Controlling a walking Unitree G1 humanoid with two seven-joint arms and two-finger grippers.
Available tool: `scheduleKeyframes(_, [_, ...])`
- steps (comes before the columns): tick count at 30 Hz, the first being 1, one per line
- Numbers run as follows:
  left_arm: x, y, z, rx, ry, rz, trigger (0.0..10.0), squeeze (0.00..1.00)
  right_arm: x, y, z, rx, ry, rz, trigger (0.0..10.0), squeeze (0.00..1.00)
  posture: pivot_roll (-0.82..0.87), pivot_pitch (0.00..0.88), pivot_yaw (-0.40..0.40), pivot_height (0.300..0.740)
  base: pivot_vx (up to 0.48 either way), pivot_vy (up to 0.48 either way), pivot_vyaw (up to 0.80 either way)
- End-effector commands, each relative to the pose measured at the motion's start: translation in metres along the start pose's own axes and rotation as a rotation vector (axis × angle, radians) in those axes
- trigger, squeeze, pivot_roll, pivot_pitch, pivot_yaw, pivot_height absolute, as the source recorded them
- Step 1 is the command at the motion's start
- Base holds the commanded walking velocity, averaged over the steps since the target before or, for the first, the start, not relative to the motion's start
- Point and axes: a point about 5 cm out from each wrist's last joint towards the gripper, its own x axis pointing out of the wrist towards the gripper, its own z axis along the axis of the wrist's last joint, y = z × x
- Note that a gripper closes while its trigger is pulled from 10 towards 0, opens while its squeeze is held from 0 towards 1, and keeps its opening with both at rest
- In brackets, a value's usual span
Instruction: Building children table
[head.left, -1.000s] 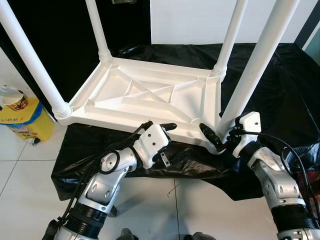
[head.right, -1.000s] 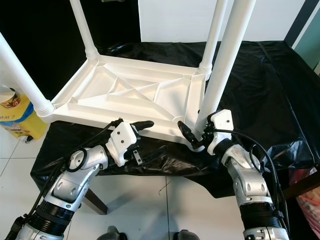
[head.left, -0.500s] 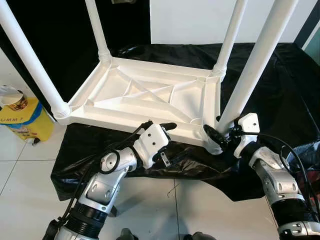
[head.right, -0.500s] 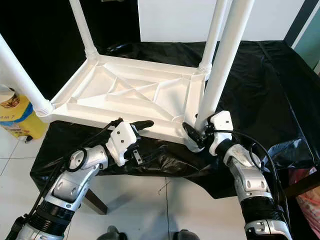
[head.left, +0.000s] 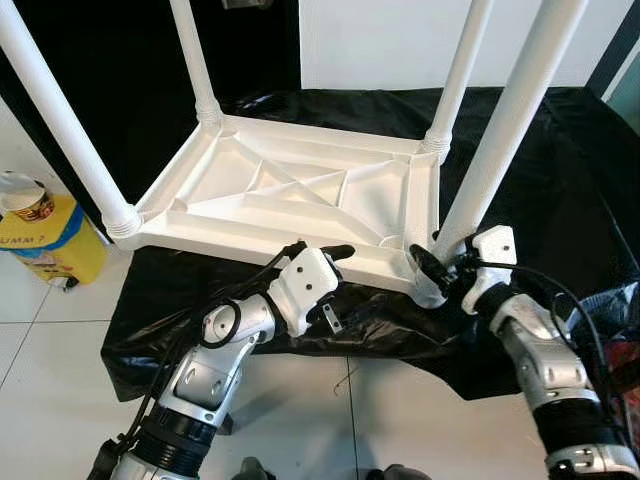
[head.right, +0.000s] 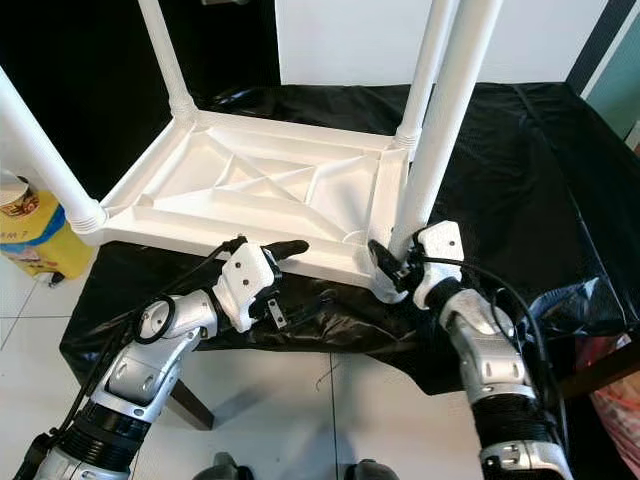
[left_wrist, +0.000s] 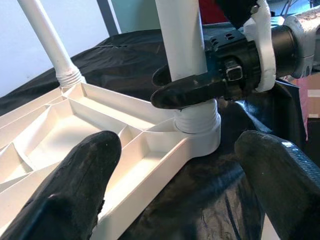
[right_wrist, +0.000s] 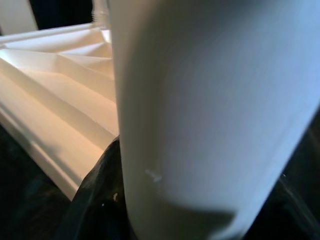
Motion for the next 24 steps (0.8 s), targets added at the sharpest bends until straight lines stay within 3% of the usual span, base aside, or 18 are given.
scheduleKeyframes(1, [-0.001, 0.003, -0.002, 0.005, 0.01, 0.046, 10.0, 0.0, -0.006, -0.001, -0.015, -0.016, 0.091, -0.056, 10.0, 0.0, -0.02, 0.056, -0.04, 0.74, 0.0, 0.0, 0.0])
scheduleKeyframes(4, [-0.001, 0.002, -0.001, 0.005, 0.008, 0.048, 10.0, 0.0, -0.008, 0.0, -0.018, 0.04, 0.113, -0.204, 10.0, 0.0, -0.02, 0.053, -0.044, 0.74, 0.0, 0.0, 0.0])
scheduleKeyframes(12, [0.0, -0.001, -0.002, 0.001, 0.008, 0.046, 10.0, 0.0, -0.008, 0.012, -0.021, 0.085, 0.122, -0.345, 10.0, 0.0, -0.02, 0.048, -0.047, 0.74, 0.0, 0.0, 0.0])
scheduleKeyframes(18, [0.0, -0.002, -0.002, 0.001, 0.006, 0.045, 10.0, 0.0, -0.01, 0.028, -0.019, 0.136, 0.116, -0.55, 10.0, 0.0, -0.01, 0.046, -0.051, 0.74, 0.0, 0.0, 0.0])
scheduleKeyframes(24, [-0.001, -0.003, -0.002, 0.002, 0.008, 0.047, 10.0, 0.0, -0.006, 0.041, -0.013, 0.149, 0.085, -0.563, 10.0, 0.0, -0.01, 0.043, -0.052, 0.74, 0.0, 0.0, 0.0])
